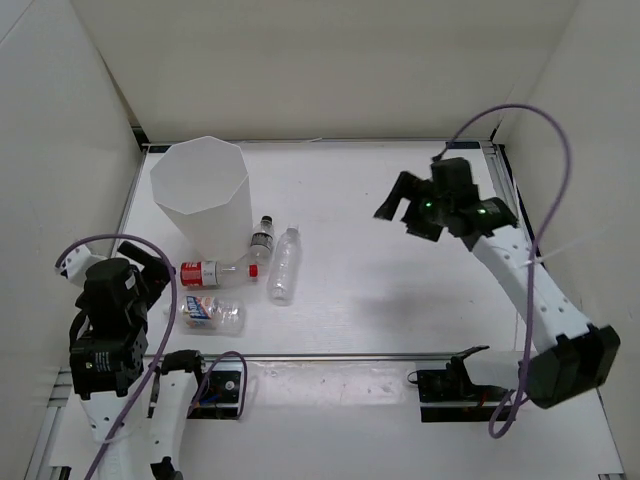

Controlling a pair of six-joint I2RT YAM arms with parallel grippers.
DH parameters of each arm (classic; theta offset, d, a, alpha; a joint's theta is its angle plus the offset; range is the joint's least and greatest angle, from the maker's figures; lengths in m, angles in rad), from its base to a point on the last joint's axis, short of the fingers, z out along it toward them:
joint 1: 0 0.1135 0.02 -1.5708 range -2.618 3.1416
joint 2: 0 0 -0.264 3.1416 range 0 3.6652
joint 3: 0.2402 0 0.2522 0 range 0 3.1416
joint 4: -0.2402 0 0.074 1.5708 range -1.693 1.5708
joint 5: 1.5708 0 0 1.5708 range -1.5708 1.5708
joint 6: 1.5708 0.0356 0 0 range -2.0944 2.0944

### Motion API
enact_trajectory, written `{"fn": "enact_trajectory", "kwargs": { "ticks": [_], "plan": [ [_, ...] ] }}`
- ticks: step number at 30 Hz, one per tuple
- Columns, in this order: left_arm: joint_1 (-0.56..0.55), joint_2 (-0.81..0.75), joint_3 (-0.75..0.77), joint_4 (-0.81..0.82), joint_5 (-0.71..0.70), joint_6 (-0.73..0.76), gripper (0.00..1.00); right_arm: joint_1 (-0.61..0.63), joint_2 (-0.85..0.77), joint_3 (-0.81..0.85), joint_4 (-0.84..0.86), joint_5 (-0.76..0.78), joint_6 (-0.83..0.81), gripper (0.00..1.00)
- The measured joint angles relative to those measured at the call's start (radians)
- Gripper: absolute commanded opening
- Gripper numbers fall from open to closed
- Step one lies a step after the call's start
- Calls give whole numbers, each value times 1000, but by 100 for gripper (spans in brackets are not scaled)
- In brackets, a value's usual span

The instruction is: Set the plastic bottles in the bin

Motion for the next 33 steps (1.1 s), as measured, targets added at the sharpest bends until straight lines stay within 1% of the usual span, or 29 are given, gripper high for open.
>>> {"fn": "enact_trajectory", "kwargs": {
  "ticks": [2,6,8,12,19,23,27,28,29,30,32,33],
  "plan": [
    [-1,-19,-6,-17,-9,-39,100,66,58,-22,-2,-35,-13,100],
    [-10,-94,-42,-16,7,-50,100,171,144,-14,7,-88,-33,100],
    [-15,-136,-48,-17,19,-56,100,208,207,13,15,-101,-39,100],
    [-21,-201,-48,-21,25,-72,100,273,402,114,52,-123,-41,100],
    [-27,-204,-6,-98,-6,-70,100,334,797,374,98,-177,-23,100],
    [-27,-203,-5,-122,-24,-49,100,345,933,455,105,-217,-11,100],
    [-27,-195,-5,-132,-34,-22,100,348,1024,525,106,-265,11,100],
    [-27,-191,-5,-133,-37,-16,100,348,1038,537,106,-272,16,98],
    [-27,-186,-5,-135,-38,-13,100,348,1056,552,105,-286,24,93],
    [-27,-181,-4,-135,-39,-7,100,348,1072,566,108,-297,30,84],
    [-27,-169,-5,-135,-41,2,100,349,1092,581,111,-320,44,75],
    [-27,-164,-5,-135,-41,5,100,349,1095,581,113,-328,46,66]
  ]
}}
